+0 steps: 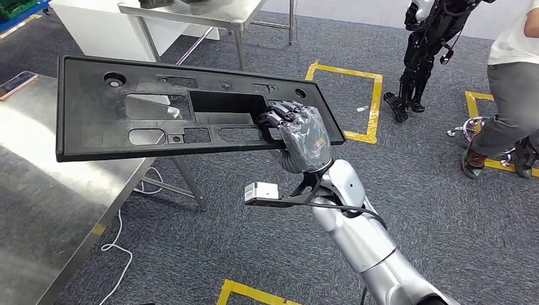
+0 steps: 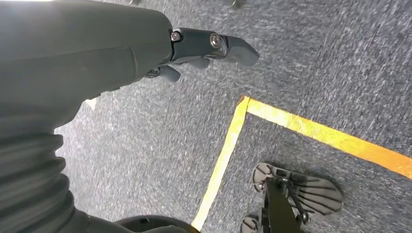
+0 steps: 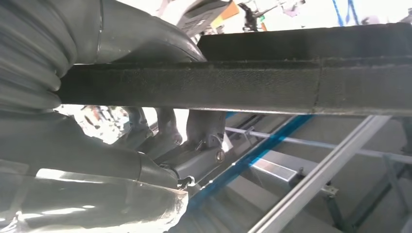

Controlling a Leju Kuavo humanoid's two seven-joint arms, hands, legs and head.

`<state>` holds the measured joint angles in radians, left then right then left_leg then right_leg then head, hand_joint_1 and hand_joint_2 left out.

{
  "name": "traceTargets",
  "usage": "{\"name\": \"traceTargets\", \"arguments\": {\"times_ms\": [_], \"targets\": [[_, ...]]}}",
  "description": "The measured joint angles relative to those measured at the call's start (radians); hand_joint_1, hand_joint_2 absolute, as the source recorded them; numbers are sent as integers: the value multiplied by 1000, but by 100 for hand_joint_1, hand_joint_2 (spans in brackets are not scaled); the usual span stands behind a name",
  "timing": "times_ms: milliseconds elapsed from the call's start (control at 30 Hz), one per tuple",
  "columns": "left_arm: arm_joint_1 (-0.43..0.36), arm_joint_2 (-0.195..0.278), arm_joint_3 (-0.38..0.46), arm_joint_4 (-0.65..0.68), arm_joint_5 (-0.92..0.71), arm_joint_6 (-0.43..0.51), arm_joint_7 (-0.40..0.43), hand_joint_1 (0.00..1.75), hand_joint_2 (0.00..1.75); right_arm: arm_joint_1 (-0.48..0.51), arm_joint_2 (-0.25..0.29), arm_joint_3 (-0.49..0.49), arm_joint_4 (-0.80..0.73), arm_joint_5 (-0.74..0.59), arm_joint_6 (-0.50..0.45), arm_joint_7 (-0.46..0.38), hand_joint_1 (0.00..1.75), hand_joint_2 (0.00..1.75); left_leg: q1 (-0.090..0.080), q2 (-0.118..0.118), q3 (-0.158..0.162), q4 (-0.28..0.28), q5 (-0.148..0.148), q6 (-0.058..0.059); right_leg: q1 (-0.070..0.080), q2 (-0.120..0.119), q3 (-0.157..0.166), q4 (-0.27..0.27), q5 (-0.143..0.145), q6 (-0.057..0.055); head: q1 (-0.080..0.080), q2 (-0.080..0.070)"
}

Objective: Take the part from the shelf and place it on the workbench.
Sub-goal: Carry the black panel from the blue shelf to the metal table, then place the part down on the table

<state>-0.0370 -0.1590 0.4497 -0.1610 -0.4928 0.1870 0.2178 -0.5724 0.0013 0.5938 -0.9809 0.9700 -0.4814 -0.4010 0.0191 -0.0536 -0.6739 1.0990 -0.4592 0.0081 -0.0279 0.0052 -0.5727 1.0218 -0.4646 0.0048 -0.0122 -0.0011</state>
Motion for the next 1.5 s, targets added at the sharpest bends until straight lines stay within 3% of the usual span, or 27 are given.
{"name": "traceTargets", "arguments": {"times_ms": [67,133,167,200,267,333,400,433,500,567,633,667,700,767,833,900,933,1000,1067,1133,1167,1233,1267,1333,1367,1433,1500], "targets": [[-1,0,-1,0,-4,0,0,0,175,4,-3,-7,-1,4,4,0,175,175,0,41,-67,134,-60,-4,9,-21,1,0,-3,-10,-5,0],[-1,-1,-2,0,-8,0,2,0,175,12,-5,-14,-2,9,6,0,175,175,1,50,-106,206,-76,-2,16,-45,1,0,-6,-16,-5,0],[-1,-1,-2,0,-9,0,3,0,175,15,-5,-17,-2,12,6,1,175,175,0,53,-95,183,-55,1,19,-56,2,0,-8,-17,-5,0],[0,-1,-2,0,-10,-1,4,0,175,17,-6,-19,-3,15,6,1,175,175,-2,61,-65,126,-23,7,21,-66,3,0,-9,-18,-6,0],[-2,0,-2,0,-12,-2,5,0,175,18,-6,-24,-8,21,5,2,175,175,-14,109,8,-9,27,22,28,-82,6,0,-13,-17,-5,0],[-5,0,-3,-1,-14,-4,5,0,175,20,-7,-29,-16,27,4,4,175,175,-28,138,38,-67,34,33,33,-99,8,-1,-17,-11,-4,0],[-6,1,-3,-1,-16,-6,5,0,175,25,-8,-32,-20,33,4,7,175,175,-32,117,38,-74,33,38,34,-119,15,-5,-22,-2,-5,0],[-5,0,-3,-1,-17,-6,5,0,175,28,-9,-34,-24,35,3,8,175,175,-30,105,44,-81,37,41,35,-118,16,-2,-27,3,-4,0],[-6,0,-5,-1,-22,-7,4,0,175,30,-13,-40,-32,37,3,10,175,175,-21,80,58,-96,44,48,33,-77,-2,53,-58,5,-4,0],[-10,0,-10,-1,-28,-9,3,0,175,37,-22,-48,-37,39,3,12,175,175,-17,51,63,-100,47,53,28,-25,-64,181,-108,1,-1,0],[-12,0,-17,-1,-32,-13,5,0,175,52,-34,-55,-38,43,3,14,175,175,-17,17,64,-99,47,55,23,-11,-119,272,-129,7,3,0],[-11,0,-19,-1,-32,-14,6,0,175,58,-39,-57,-38,45,3,14,175,175,-16,0,65,-99,46,54,20,-9,-123,266,-117,15,4,0],[-10,0,-19,-1,-33,-15,7,0,175,61,-42,-60,-39,47,3,14,175,175,-16,-14,66,-98,46,53,16,-5,-107,217,-89,26,4,0],[-10,1,-20,-1,-34,-16,11,0,175,62,-45,-64,-43,49,3,15,175,175,-17,-40,66,-93,42,45,5,25,-51,79,-24,45,5,0],[-10,2,-21,-1,-38,-16,14,0,175,65,-47,-66,-47,52,4,15,175,175,-18,-58,59,-88,40,34,0,46,-20,6,7,43,5,0],[-6,5,-24,-1,-43,-17,16,0,175,67,-47,-67,-50,53,6,17,175,175,-15,-71,52,-87,41,24,2,34,-17,0,11,27,4,0],[-4,7,-25,-1,-46,-18,15,0,175,68,-47,-69,-51,52,8,19,175,175,-13,-66,49,-83,37,19,2,27,-15,-1,12,21,2,0],[-2,10,-27,-1,-50,-20,12,0,175,66,-48,-76,-52,51,13,21,175,175,-13,-22,26,-31,4,9,0,10,-10,-5,12,5,-4,0],[-4,11,-28,-1,-53,-21,8,0,175,64,-54,-86,-52,51,22,21,175,175,-11,32,-36,97,-58,1,4,-11,-6,-6,8,-8,-11,0],[-4,13,-28,-1,-58,-22,6,0,175,60,-60,-95,-46,53,33,21,175,175,-8,49,-95,205,-92,-3,9,-34,-5,-6,5,-13,-11,0],[-4,14,-28,-1,-61,-23,6,0,175,54,-62,-100,-42,54,38,21,175,175,-7,51,-100,208,-82,-3,11,-45,-4,-6,4,-14,-11,0],[-3,17,-28,-1,-65,-25,6,0,175,38,-65,-109,-33,56,44,20,175,175,-9,67,-49,103,-17,4,13,-64,0,-6,0,-14,-11,0],[-4,18,-29,-1,-67,-25,6,0,175,29,-66,-113,-28,56,46,19,175,175,-14,92,-10,29,11,11,16,-73,2,-5,-2,-12,-11,0],[-8,22,-29,-1,-69,-26,6,0,175,9,-69,-121,-16,53,51,17,175,175,-25,124,37,-63,37,22,23,-90,4,-5,-7,-5,-10,0],[-9,23,-31,-1,-70,-26,6,0,175,-2,-70,-124,-6,49,54,13,175,175,-30,126,40,-74,34,26,26,-100,5,-6,-9,-2,-9,0],[-9,23,-34,-1,-71,-27,6,0,175,-27,-70,-130,17,41,58,1,175,175,-28,101,42,-83,39,35,30,-114,7,-7,-13,8,-9,0],[-9,24,-38,-1,-72,-28,5,0,175,-53,-71,-137,39,34,59,-7,175,175,-22,79,51,-95,48,45,30,-79,-5,28,-33,13,-7,0]]}}
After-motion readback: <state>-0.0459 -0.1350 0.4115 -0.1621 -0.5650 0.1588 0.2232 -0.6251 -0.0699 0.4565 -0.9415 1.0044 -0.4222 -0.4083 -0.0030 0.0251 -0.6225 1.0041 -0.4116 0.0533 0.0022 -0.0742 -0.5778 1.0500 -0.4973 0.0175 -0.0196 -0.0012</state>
